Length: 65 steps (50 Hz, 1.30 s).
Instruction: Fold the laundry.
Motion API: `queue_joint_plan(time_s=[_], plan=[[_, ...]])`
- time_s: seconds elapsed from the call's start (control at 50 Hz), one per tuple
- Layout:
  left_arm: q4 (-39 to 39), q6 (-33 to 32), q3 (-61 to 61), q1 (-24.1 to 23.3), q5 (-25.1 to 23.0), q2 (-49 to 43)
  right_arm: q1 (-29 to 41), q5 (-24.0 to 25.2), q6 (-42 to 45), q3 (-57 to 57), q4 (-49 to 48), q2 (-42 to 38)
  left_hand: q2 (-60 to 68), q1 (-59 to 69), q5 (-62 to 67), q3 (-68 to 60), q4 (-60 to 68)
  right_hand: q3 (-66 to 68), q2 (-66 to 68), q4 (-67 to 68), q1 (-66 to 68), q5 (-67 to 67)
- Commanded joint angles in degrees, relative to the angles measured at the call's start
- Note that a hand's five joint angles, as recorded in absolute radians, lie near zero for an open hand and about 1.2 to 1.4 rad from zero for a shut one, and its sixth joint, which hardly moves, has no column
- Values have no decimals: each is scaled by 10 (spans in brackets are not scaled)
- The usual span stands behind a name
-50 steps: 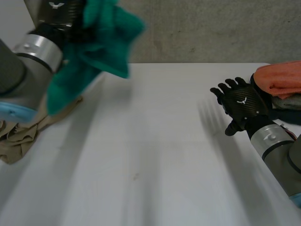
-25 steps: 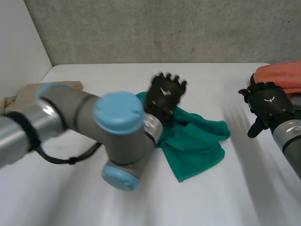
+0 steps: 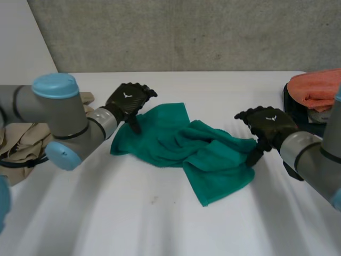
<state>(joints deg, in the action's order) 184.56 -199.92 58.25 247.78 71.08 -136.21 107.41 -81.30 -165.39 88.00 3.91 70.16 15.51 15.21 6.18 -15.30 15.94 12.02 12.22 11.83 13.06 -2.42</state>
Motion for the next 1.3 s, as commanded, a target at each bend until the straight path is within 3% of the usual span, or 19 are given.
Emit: queue_joint_plan(time_s=[0.02, 0.16, 0.24, 0.26, 0.3, 0.48, 0.64, 0.76, 0.8, 0.84, 0.88, 0.9, 0.92, 1.02, 1.14, 1.18, 1.3], plan=[[-25, -3, -74, -10, -13, -78, -2, -4, -41, -93, 6, -91, 40, 43, 33, -42, 35, 2, 0, 4, -8, 2], [-24, -65, -79, -33, -12, -87, 0, 0, -40, -151, 14, -167, 35, 38, 28, -37, 30, 150, 148, 152, 140, -146], [-17, -72, -99, -59, -8, -90, 6, 4, -38, -175, 14, -192, 11, 14, 4, -13, 7, 360, 358, 362, 350, -356], [-14, -71, -103, -63, -7, -91, 10, 4, -36, -183, 14, -195, 6, 9, -1, -8, 2, 524, 522, 526, 514, -520], [-4, -65, -115, -70, -5, -91, 14, 4, -31, -190, 14, -195, -13, -10, -19, 10, -17, 679, 677, 681, 669, -675], [3, -50, -150, -78, -9, -105, 52, 17, 32, -145, -6, -109, -28, -25, -34, 26, -32, 680, 678, 682, 669, -676], [-4, -50, -154, -100, -16, -129, 89, 90, 46, -65, -7, 43, -48, -45, -55, 46, -52, 680, 678, 682, 669, -676], [-37, -48, -151, -123, -56, -147, 89, 96, 41, -42, -6, 89, -43, -40, -50, 41, -47, 680, 678, 682, 669, -676], [-40, -47, -151, -127, -62, -150, 83, 96, 41, -40, -6, 92, -8, -5, -14, 6, -12, 680, 678, 682, 669, -676], [-37, -48, -154, -131, -58, -155, 83, 94, 45, -38, -7, 92, 219, 222, 212, -221, 214, 680, 678, 682, 669, -676], [-30, -49, -160, -130, -47, -156, 79, 86, 43, -41, -7, 89, 447, 450, 441, -449, 443, 680, 678, 682, 669, -676], [-16, -49, -169, -128, -25, -155, 78, 84, 45, -45, -3, 87, 620, 623, 613, -622, 616, 680, 678, 682, 669, -676], [-5, -49, -176, -127, -8, -153, 76, 84, 46, -49, 0, 83, 645, 648, 638, -647, 640, 680, 678, 682, 669, -676], [80, -51, -206, -118, 99, -140, 61, 67, 47, -100, -1, -3, 645, 648, 638, -647, 641, 680, 678, 682, 669, -676], [213, -48, -216, -109, 122, -74, 64, -12, 45, -229, -22, -73, 645, 648, 638, -647, 641, 680, 678, 682, 669, -676], [260, -46, -223, -107, 129, -41, 65, -47, 33, -287, -76, -92, 645, 648, 638, -647, 641, 680, 678, 682, 669, -676], [338, -45, -248, -110, 175, 1, 68, -83, 16, -332, -274, -91, 645, 648, 638, -647, 641, 680, 678, 682, 669, -676]])
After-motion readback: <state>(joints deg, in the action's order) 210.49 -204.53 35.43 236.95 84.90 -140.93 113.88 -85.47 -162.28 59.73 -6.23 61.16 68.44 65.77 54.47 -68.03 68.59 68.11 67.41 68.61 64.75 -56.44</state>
